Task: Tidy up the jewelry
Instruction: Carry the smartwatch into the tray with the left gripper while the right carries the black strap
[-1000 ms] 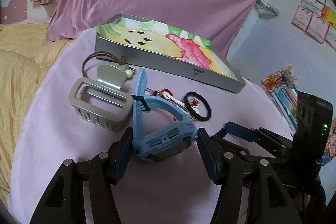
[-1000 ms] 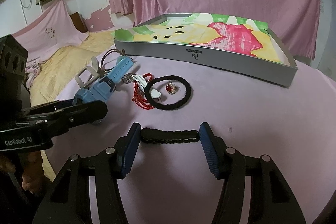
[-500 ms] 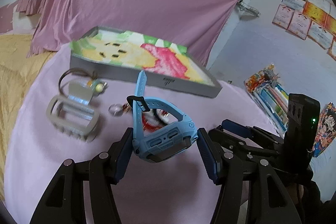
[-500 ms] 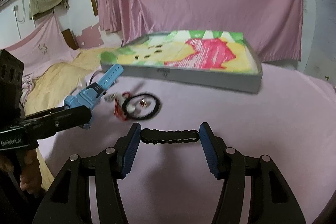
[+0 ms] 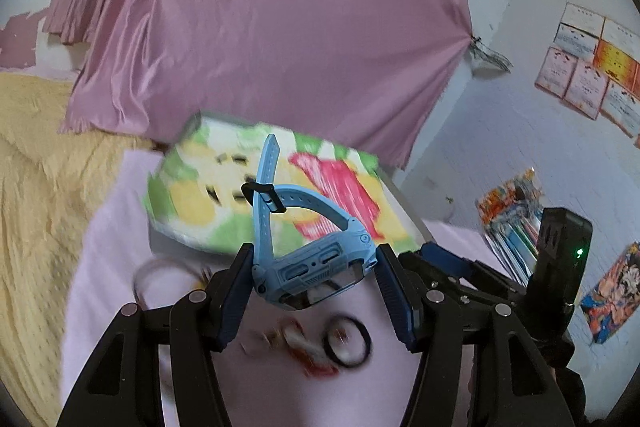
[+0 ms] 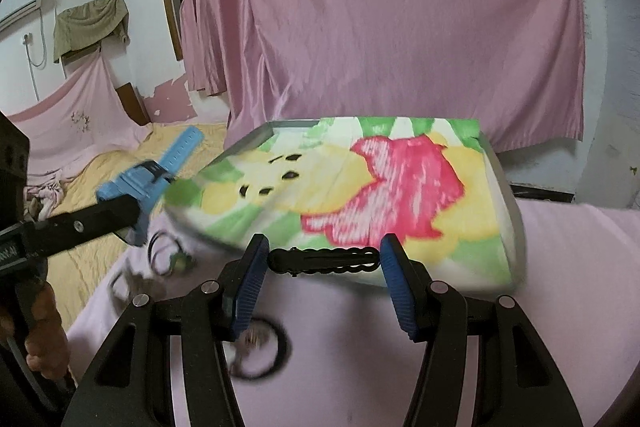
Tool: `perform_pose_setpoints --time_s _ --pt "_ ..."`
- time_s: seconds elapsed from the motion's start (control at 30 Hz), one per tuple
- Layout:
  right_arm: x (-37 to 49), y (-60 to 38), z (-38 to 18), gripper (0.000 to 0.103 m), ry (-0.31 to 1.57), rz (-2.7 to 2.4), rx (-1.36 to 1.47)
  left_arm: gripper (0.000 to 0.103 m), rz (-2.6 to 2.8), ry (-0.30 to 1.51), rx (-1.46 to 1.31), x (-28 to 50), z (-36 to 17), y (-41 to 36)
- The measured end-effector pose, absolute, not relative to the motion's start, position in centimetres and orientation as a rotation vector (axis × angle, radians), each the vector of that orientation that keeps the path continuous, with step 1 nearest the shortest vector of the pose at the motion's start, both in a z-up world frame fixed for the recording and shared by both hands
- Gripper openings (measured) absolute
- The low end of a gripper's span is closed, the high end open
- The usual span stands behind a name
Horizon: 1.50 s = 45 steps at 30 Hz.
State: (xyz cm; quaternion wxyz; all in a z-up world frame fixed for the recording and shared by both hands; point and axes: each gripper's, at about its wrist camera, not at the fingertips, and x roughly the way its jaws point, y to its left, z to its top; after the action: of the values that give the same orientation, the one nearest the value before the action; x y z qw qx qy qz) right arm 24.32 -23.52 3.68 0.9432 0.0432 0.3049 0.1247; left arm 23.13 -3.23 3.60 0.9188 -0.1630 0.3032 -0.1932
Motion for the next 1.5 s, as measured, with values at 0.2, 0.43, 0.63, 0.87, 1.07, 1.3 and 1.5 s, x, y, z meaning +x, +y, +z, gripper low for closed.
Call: perform_pose_setpoints --time_s 0.2,0.43,0.63,0.87,1.07,1.3,1.5 --pt "28.9 -21.5 2.7 0.052 0.677 0.256 0.067 0.057 -0.354 0.638 -0.304 27.6 3.6 -2.0" --pt "31.6 -19.8 0.4 0.052 0.772 0.262 0.024 0.057 -0.297 0.768 -0.280 31.3 1.1 -1.4" --pt "32.3 -19.8 -0.6 0.052 0.814 0.251 0.029 0.058 -0.263 0.861 -0.233 32.5 -0.5 -2.0" --pt "32.6 -20.2 -1.0 0.054 0.838 0.246 0.044 0.067 -0.278 0.852 -0.230 32.1 -0.3 -2.0" --pt "30.8 -21.5 -0.1 0.057 0.784 0.218 0.068 0.077 -0.264 0.800 -0.215 30.5 0.6 -2.4" --pt "26.0 -23.0 2.7 0.080 0.601 0.173 0.117 0.090 -0.229 0.638 -0.198 26.8 3.1 -1.9" --pt "21.2 -23.3 4.6 0.094 0.456 0.155 0.144 0.102 -0.180 0.457 -0.160 22.3 5.2 -1.6"
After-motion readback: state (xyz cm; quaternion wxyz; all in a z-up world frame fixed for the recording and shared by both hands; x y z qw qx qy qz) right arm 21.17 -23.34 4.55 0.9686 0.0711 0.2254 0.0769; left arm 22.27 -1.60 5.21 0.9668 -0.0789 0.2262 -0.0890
